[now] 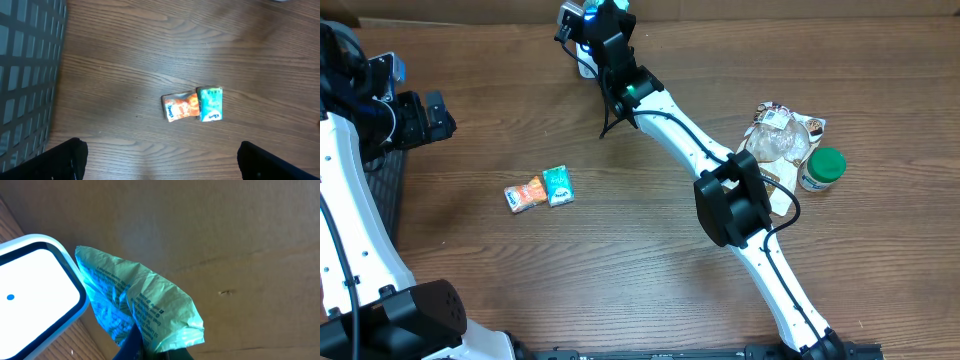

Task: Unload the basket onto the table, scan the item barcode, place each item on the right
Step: 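Hold the pack against the scanner face, then carry the pack right and drop it onto the PanTree bag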

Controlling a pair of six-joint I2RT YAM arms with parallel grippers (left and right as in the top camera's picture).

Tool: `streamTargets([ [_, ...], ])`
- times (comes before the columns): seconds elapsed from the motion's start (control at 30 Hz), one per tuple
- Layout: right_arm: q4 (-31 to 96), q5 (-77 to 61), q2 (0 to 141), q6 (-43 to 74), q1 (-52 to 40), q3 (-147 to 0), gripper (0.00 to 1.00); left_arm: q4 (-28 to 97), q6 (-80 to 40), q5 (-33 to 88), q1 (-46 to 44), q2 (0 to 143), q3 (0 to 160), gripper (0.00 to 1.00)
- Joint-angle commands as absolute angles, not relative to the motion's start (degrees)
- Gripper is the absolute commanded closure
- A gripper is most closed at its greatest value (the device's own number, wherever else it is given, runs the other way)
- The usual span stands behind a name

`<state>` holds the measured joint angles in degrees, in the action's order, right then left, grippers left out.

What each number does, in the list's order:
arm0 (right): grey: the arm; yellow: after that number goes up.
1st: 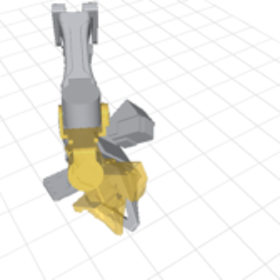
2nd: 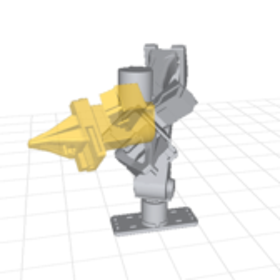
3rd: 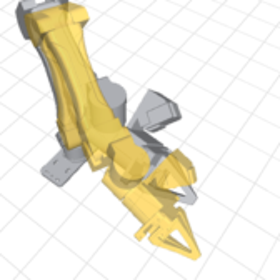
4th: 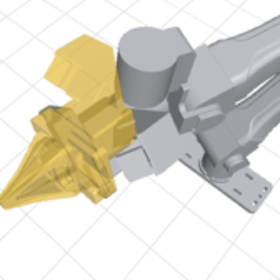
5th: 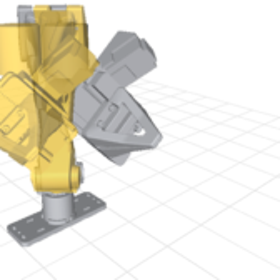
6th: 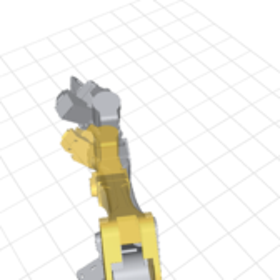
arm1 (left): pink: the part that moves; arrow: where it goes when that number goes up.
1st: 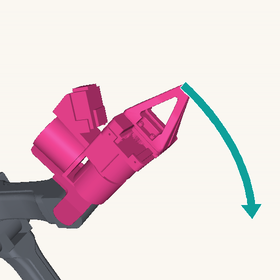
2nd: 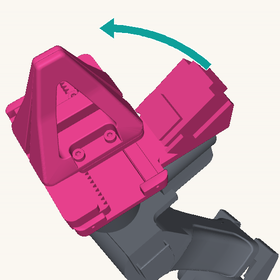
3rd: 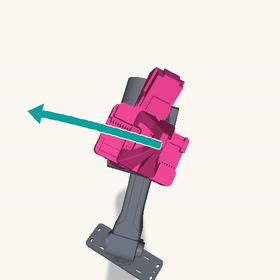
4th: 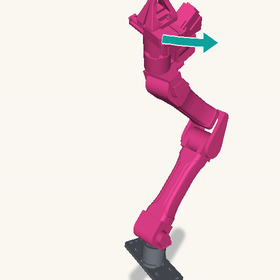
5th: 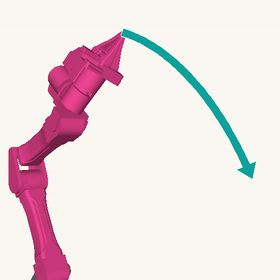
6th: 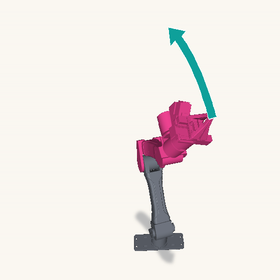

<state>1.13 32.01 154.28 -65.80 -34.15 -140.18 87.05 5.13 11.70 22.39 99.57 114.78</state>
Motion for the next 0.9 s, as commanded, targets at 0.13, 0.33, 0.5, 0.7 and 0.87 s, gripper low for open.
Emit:
streamTargets([
  [0.13, 5.9, 30.1, 145.2, -54.9, -33.5, -140.8, 0.96, 86.9, 6.2, 11.8, 22.5, 99.6, 114.9, 0.00],
  [0.33, 21.1, 21.6, 133.7, -33.4, -31.6, -140.9, 0.96, 86.9, 6.2, 11.8, 22.5, 99.6, 114.9, 0.00],
  [0.5, 37.5, 17.0, 122.7, -15.7, -30.2, -140.9, 0.96, 86.9, 6.2, 11.8, 22.5, 99.6, 114.9, 0.00],
  [0.7, 61.0, 6.6, 111.9, 8.8, -26.2, -140.9, 0.96, 86.9, 6.2, 11.8, 22.5, 99.6, 114.9, 0.00],
  [0.87, 80.6, 5.9, 108.5, 23.1, -20.2, -140.9, 0.96, 86.9, 6.3, 11.8, 22.5, 99.6, 114.9, 0.00],
])
